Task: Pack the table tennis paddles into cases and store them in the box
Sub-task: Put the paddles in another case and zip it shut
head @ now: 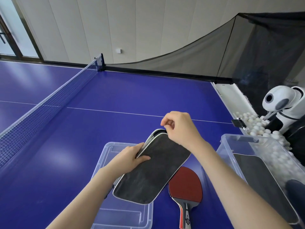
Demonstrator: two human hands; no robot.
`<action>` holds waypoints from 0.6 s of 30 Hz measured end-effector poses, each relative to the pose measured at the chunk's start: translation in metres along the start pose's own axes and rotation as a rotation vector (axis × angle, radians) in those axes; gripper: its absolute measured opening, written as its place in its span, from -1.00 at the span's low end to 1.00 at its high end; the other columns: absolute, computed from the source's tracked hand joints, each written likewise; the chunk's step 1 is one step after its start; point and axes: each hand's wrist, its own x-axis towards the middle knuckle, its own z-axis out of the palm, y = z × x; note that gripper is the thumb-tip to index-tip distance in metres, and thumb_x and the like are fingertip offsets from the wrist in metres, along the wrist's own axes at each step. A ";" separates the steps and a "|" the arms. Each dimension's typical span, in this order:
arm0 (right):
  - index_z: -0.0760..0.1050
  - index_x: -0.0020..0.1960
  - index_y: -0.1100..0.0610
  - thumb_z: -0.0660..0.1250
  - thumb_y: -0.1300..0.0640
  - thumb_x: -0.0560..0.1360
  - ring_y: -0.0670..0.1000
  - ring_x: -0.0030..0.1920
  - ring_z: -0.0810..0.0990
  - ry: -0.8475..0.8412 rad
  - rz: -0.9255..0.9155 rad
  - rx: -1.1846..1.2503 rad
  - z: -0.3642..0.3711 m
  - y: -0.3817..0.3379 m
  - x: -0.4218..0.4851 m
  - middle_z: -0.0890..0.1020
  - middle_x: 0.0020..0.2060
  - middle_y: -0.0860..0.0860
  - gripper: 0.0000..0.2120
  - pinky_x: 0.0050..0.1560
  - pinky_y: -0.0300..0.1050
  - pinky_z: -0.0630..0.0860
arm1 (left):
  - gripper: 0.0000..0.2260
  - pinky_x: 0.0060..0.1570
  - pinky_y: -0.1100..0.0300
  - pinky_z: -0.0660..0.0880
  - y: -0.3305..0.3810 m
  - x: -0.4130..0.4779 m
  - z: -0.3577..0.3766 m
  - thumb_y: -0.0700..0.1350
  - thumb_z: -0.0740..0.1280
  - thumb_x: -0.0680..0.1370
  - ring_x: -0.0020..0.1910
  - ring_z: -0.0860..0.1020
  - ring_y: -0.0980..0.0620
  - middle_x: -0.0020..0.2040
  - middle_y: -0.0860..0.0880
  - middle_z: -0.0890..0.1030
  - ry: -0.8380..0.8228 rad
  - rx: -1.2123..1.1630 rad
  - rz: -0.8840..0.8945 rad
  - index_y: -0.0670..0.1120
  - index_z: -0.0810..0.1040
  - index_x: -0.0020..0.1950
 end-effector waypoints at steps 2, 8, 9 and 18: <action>0.60 -0.19 0.15 0.29 0.37 0.41 -0.10 -0.35 0.42 0.028 -0.040 -0.034 0.008 -0.011 -0.002 0.51 -0.32 -0.10 -0.83 -0.28 -0.22 0.43 | -0.67 0.01 0.18 0.53 0.003 0.002 0.002 0.11 0.26 0.57 -0.05 0.59 0.10 0.02 0.09 0.63 -0.012 0.002 0.008 -0.02 0.46 0.27; 0.57 -0.09 0.21 0.30 0.36 0.44 -0.04 -0.28 0.44 -0.030 -0.127 -0.120 0.032 -0.017 -0.020 0.60 -0.19 0.06 -0.88 -0.24 -0.25 0.30 | -0.63 0.08 0.07 0.53 0.006 0.002 0.013 0.10 0.22 0.59 0.01 0.59 0.02 0.11 0.03 0.64 0.008 0.169 -0.027 0.04 0.40 0.37; 0.56 -0.08 0.21 0.29 0.35 0.46 0.00 -0.26 0.49 -0.045 -0.135 -0.135 0.035 -0.014 -0.022 0.60 -0.18 0.06 -0.88 -0.24 -0.25 0.31 | -0.63 0.05 0.08 0.53 0.007 0.000 0.014 0.11 0.22 0.59 -0.01 0.59 0.02 0.09 0.03 0.64 0.019 0.196 -0.037 0.05 0.40 0.37; 0.48 0.17 0.07 0.33 0.14 0.53 -0.21 -0.12 0.53 0.300 0.475 0.507 0.040 0.041 -0.049 0.57 0.08 -0.03 -0.79 -0.12 -0.45 0.42 | -0.86 -0.22 0.23 0.59 0.000 -0.009 -0.010 0.00 0.47 0.44 -0.21 0.67 0.06 -0.23 0.03 0.71 0.489 -0.700 -0.361 -0.04 0.66 -0.10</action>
